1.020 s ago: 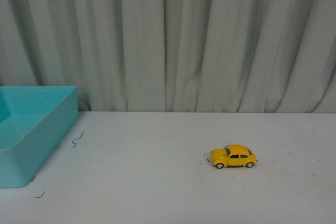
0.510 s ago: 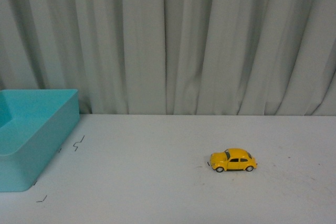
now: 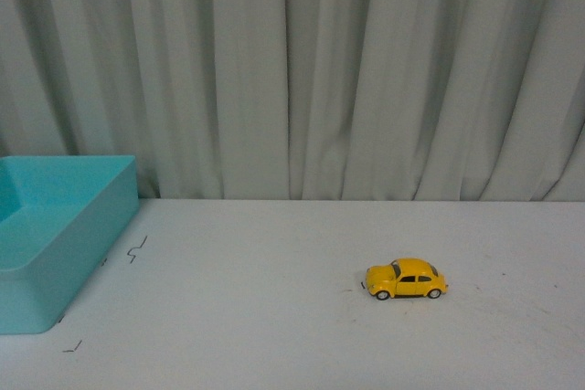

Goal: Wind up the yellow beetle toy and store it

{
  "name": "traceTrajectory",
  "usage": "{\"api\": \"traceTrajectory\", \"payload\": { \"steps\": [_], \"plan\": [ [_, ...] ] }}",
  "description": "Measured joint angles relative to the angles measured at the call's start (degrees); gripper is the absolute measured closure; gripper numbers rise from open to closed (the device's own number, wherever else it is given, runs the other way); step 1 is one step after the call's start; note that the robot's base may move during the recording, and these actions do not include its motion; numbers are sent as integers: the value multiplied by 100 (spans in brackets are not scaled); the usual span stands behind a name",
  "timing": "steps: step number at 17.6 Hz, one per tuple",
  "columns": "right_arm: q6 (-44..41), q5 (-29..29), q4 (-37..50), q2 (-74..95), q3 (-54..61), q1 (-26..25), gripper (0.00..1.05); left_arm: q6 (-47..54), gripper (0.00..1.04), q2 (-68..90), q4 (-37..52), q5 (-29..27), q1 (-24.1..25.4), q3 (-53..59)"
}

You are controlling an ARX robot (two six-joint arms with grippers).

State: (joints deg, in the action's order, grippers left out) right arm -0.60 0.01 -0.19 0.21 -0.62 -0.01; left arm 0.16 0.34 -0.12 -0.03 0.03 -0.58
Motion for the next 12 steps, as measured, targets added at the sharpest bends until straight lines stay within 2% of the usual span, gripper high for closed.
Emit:
{"api": "traceTrajectory", "payload": {
  "steps": [12],
  "plan": [
    [0, 0, 0, 0, 0, 0, 7, 0, 7, 0, 0, 0, 0, 0]
  ]
}}
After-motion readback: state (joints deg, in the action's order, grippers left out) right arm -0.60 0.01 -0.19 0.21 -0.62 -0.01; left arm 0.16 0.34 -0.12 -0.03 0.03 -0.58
